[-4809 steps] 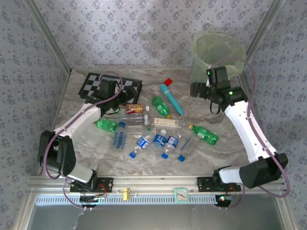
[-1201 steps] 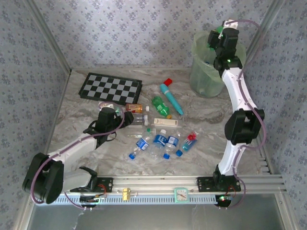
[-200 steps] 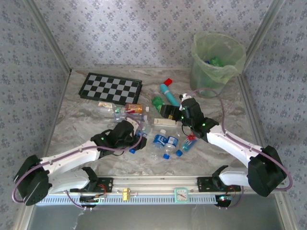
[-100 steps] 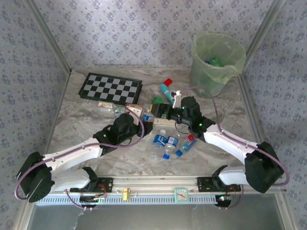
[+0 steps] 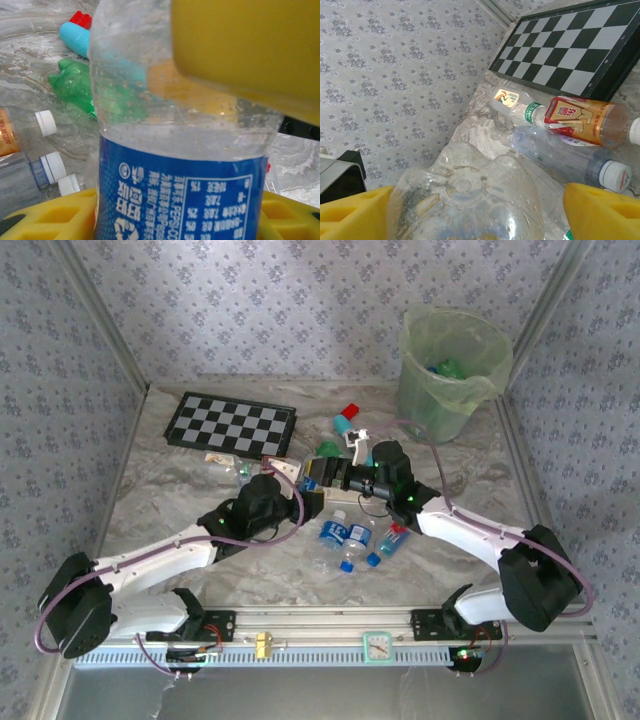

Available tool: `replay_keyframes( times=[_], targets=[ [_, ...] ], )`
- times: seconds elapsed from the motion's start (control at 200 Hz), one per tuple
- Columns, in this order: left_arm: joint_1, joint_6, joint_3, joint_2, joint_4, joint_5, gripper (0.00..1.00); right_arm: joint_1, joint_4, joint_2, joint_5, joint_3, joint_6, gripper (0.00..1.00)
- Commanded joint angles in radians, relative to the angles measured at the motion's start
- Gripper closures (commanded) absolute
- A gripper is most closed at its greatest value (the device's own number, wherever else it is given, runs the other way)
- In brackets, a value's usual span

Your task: Put the plastic bottles in the bin

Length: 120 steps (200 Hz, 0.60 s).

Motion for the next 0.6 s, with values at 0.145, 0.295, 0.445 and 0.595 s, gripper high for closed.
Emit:
replay_keyframes(
  times=[0.145,0.295,0.445,0.595],
  targets=[
    [-0.005,-0.01,0.046,-0.008,0.061,0.041,0.49,0.008,0.052,0.021,-0.029,0.03,0.013,0.3],
    [-0.005,-0.019,0.04,-0.016,0.065,0.038,0.39,0.006,0.075,0.024,-0.025,0.02,0.017,0.43],
    [-0.005,-0.028,0.024,-0.043,0.056,0.006,0.18,-0.009,0.053,0.022,-0.018,0.028,-0.006,0.46],
    [-0.004,-0.032,0.004,-0.075,0.035,-0.053,0.11,-0.06,-0.063,-0.006,0.005,0.062,-0.078,0.47]
  ],
)
